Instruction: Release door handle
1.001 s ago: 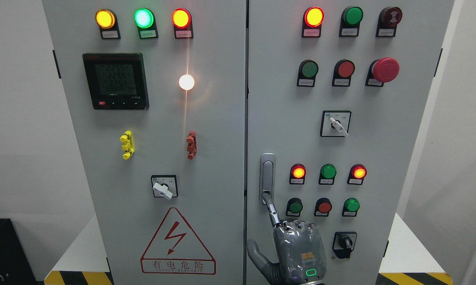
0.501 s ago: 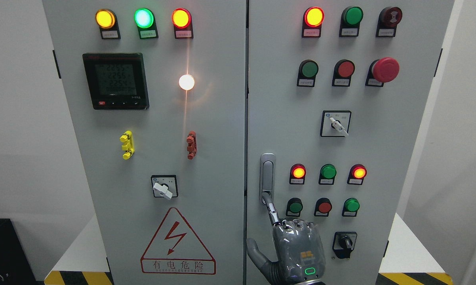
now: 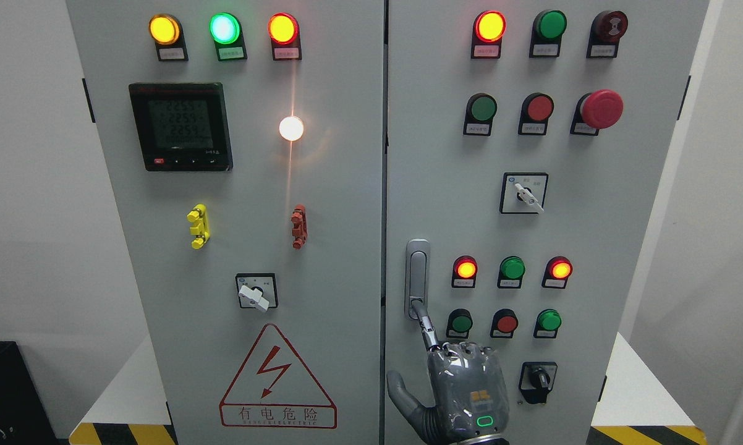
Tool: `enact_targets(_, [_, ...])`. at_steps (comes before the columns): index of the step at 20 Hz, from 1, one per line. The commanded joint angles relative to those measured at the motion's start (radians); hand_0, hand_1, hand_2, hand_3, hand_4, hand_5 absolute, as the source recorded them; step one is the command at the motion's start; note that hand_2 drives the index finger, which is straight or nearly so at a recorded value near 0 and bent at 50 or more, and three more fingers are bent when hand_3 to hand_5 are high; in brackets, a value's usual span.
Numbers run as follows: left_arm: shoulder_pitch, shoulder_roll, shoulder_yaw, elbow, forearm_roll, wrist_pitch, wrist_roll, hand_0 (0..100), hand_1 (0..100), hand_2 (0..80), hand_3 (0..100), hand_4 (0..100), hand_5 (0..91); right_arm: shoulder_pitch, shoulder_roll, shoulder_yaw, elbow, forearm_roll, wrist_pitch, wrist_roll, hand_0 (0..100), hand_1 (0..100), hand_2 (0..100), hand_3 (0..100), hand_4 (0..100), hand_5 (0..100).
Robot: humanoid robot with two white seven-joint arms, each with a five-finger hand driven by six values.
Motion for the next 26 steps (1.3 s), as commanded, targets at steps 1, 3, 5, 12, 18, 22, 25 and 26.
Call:
enact_targets(1, [0.008,0.000,0.000,0.000,0.000,0.001,0.000,12,56,0.0,0,0,0.0,-0.004,0.001,-0.002,0.005,0.000,0.001,0.002,34,38,0,100,100,100])
enact_targets(3, [0.008,0.000,0.000,0.000,0.000,-0.001,0.000,12,56,0.0,0,0,0.0,-0.005,0.001,-0.002,0.005,0.000,0.001,0.002,34,38,0,100,100,100])
enact_targets(5, [0.009,0.000,0.000,0.000,0.000,0.001,0.000,12,56,0.0,0,0,0.0,-0.004,0.001,-0.001,0.005,0.000,0.001,0.003,34,38,0,100,100,100])
enact_targets(12, [0.009,0.000,0.000,0.000,0.000,0.001,0.000,12,56,0.0,0,0,0.0,-0.004,0.001,-0.001,0.016,0.000,0.001,0.005,34,38,0,100,100,100])
enact_targets(18, [0.009,0.000,0.000,0.000,0.000,0.001,0.000,12,56,0.0,0,0,0.0,-0.004,0.001,0.002,0.017,0.000,0.005,0.006,34,38,0,100,100,100])
enact_targets(22, [0.008,0.000,0.000,0.000,0.000,0.001,0.000,12,56,0.0,0,0,0.0,-0.002,-0.001,0.002,0.017,0.000,0.005,0.011,34,38,0,100,100,100])
enact_targets(25, [0.009,0.000,0.000,0.000,0.000,-0.001,0.000,12,56,0.0,0,0,0.0,-0.001,-0.001,0.004,0.017,0.000,0.005,0.011,34,38,0,100,100,100])
enact_targets(26, [0.009,0.000,0.000,0.000,0.000,-0.001,0.000,12,56,0.0,0,0,0.0,-0.001,-0.001,0.004,0.017,0.000,0.005,0.011,34,38,0,100,100,100])
